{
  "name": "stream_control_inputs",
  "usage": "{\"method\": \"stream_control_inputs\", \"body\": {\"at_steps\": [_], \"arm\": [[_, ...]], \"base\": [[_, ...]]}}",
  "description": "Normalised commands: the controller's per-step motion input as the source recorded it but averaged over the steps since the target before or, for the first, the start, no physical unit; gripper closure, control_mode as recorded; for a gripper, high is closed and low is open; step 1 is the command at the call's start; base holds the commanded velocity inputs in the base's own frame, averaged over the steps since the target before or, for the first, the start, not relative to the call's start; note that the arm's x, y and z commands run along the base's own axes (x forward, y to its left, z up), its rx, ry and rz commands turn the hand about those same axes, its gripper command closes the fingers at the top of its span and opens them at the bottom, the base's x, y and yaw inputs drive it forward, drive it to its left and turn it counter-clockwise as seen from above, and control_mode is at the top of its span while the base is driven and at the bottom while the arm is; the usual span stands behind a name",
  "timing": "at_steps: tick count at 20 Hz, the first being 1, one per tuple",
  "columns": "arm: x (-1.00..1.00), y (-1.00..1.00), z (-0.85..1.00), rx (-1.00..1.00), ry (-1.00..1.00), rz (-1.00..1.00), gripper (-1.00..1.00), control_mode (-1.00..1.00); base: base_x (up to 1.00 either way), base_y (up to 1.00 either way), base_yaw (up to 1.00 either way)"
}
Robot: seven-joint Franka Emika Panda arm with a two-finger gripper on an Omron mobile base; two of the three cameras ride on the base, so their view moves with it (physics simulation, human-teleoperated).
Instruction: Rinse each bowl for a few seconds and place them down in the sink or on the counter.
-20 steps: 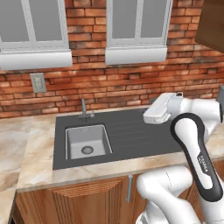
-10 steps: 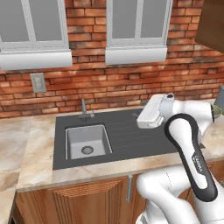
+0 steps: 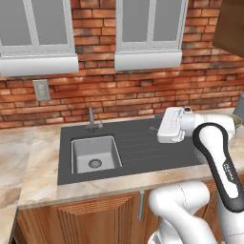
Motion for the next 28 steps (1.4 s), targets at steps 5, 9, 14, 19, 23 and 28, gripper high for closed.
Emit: {"method": "stream_control_inputs", "body": {"at_steps": [5,9,14,19,23,28], "arm": [[0.00,0.18,-0.19,0.14,-0.01,0.00,-1.00,-1.00],[0.00,0.30,-0.05,0.04,-0.06,0.00,-1.00,-1.00],[0.03,0.26,-0.02,0.00,-0.09,0.00,-1.00,-1.00],[0.11,0.03,-0.09,0.01,-0.04,0.00,-1.00,-1.00],[0.18,0.01,-0.17,0.04,0.00,0.00,-1.00,-1.00],[0.26,0.08,-0.04,0.02,0.00,0.00,-1.00,-1.00]], "base": [[0.00,0.00,0.00],[0.00,0.00,0.00],[0.00,0.00,0.00],[0.00,0.00,0.00],[0.00,0.00,0.00],[0.00,0.00,0.00]]}}
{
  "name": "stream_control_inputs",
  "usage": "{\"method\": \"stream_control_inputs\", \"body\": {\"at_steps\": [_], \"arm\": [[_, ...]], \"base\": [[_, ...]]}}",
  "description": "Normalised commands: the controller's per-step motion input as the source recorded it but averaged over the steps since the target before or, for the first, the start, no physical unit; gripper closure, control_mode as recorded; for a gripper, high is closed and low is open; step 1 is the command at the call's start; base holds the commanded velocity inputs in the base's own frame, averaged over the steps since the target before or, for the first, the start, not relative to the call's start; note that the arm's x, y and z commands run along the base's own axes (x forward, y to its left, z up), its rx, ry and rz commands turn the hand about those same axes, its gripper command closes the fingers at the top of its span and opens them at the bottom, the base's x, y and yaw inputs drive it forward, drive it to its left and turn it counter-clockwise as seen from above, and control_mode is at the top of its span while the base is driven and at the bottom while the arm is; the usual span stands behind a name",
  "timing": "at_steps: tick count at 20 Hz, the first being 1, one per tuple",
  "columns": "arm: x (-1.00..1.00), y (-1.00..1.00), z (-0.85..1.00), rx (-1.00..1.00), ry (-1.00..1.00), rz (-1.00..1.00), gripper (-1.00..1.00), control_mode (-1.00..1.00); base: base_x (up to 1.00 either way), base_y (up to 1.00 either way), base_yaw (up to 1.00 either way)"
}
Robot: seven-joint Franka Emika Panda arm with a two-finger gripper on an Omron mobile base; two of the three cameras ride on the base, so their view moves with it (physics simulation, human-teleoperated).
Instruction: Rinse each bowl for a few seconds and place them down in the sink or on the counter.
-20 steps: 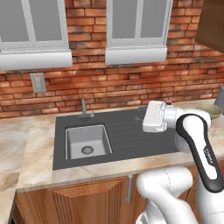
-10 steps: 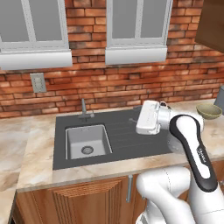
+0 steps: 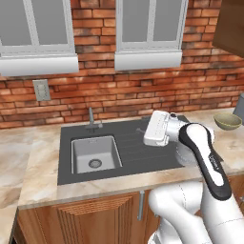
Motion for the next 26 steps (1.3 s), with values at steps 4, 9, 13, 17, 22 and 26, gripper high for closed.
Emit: {"method": "stream_control_inputs", "body": {"at_steps": [4,9,13,17,22,26], "arm": [[0.19,0.10,0.00,0.00,0.00,0.00,-1.00,-1.00],[0.14,0.01,0.00,0.02,0.00,0.00,-1.00,-1.00],[0.10,0.00,-0.01,0.03,0.00,0.00,-1.00,-1.00],[0.12,0.00,-0.01,0.02,0.00,0.00,-1.00,-1.00],[0.12,0.00,-0.04,0.00,-0.01,0.00,-1.00,-1.00],[0.18,0.08,-0.02,0.00,-0.01,0.00,-1.00,-1.00]], "base": [[0.00,0.00,0.00],[0.00,0.00,0.00],[0.00,0.00,0.00],[0.00,0.00,0.00],[0.00,0.00,0.00],[0.00,0.00,0.00]]}}
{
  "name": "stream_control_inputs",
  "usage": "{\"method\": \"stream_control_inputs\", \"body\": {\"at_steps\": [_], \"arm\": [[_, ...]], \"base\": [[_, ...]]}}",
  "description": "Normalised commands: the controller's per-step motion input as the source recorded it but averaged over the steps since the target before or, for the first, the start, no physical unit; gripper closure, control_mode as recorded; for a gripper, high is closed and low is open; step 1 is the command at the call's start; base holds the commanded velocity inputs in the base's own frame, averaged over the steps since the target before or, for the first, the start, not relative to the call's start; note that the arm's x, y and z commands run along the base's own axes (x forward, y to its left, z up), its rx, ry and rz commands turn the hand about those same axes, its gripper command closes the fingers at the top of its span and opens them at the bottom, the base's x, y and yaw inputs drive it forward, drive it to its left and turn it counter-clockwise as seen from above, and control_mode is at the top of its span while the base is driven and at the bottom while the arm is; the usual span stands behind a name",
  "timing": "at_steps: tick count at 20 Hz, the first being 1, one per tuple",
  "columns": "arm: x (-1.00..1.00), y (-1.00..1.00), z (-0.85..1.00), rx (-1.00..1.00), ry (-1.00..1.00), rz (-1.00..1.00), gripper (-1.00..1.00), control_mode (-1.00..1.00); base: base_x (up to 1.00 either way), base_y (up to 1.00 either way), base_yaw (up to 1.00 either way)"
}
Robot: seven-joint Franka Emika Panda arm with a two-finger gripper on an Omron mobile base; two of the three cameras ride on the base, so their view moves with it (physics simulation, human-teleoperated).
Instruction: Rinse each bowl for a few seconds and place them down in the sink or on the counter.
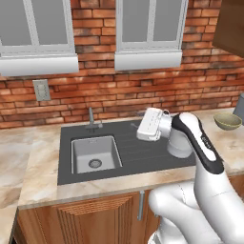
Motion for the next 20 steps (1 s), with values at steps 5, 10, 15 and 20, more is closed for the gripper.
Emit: {"method": "stream_control_inputs", "body": {"at_steps": [5,10,15,20], "arm": [[0.15,0.08,-0.05,0.00,-0.01,-0.01,-1.00,-1.00],[0.14,0.01,-0.13,0.00,-0.02,-0.02,-1.00,-1.00],[0.13,0.00,-0.23,0.00,-0.01,-0.01,-1.00,-1.00],[0.17,0.01,-0.09,0.00,-0.01,-0.02,-1.00,-1.00]], "base": [[0.00,0.00,0.00],[0.00,0.00,0.00],[0.00,0.00,0.00],[0.00,0.00,0.00]]}}
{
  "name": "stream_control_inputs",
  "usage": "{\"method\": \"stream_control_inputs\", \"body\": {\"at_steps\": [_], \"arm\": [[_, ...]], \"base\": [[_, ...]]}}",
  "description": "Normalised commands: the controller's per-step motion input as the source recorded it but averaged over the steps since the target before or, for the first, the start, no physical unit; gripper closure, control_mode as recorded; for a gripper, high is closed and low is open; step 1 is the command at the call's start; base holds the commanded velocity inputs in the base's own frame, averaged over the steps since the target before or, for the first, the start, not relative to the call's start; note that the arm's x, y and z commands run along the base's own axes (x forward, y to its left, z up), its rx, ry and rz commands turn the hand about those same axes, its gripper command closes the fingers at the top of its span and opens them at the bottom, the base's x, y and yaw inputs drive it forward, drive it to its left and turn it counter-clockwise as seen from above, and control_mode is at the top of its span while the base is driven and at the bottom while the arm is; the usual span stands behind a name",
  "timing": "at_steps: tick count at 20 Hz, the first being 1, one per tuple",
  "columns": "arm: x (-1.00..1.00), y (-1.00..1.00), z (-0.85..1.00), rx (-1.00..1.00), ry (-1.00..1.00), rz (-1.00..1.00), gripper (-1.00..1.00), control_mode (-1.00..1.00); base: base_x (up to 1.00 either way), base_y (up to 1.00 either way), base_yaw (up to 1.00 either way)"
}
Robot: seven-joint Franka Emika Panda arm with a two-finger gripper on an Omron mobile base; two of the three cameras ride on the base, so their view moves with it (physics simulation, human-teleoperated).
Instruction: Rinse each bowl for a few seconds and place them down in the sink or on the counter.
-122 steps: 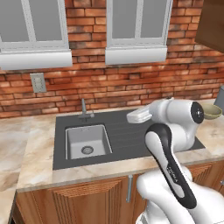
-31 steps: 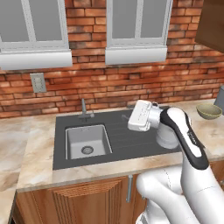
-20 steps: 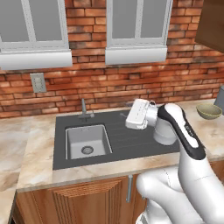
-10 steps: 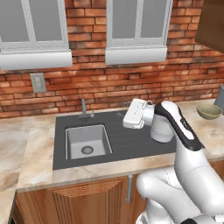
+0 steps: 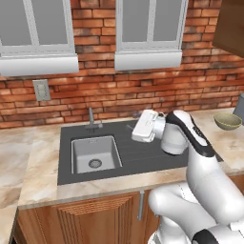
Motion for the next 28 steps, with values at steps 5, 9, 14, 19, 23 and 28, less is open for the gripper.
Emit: {"method": "stream_control_inputs", "body": {"at_steps": [5,9,14,19,23,28], "arm": [[0.20,0.05,0.00,0.00,0.00,-0.04,-1.00,-1.00],[0.22,0.06,-0.05,0.00,0.00,-0.05,-1.00,-1.00],[0.24,0.09,-0.18,0.00,0.00,-0.04,-1.00,-1.00],[0.27,0.08,-0.19,0.00,0.00,-0.04,-1.00,-1.00],[0.24,0.09,-0.11,0.00,0.00,-0.03,-1.00,-1.00],[0.24,0.05,-0.15,0.00,0.00,-0.03,-1.00,-1.00]], "base": [[0.00,0.00,0.00],[0.00,0.00,0.00],[0.00,0.00,0.00],[0.00,0.00,0.00],[0.00,0.00,0.00],[0.00,0.00,0.00]]}}
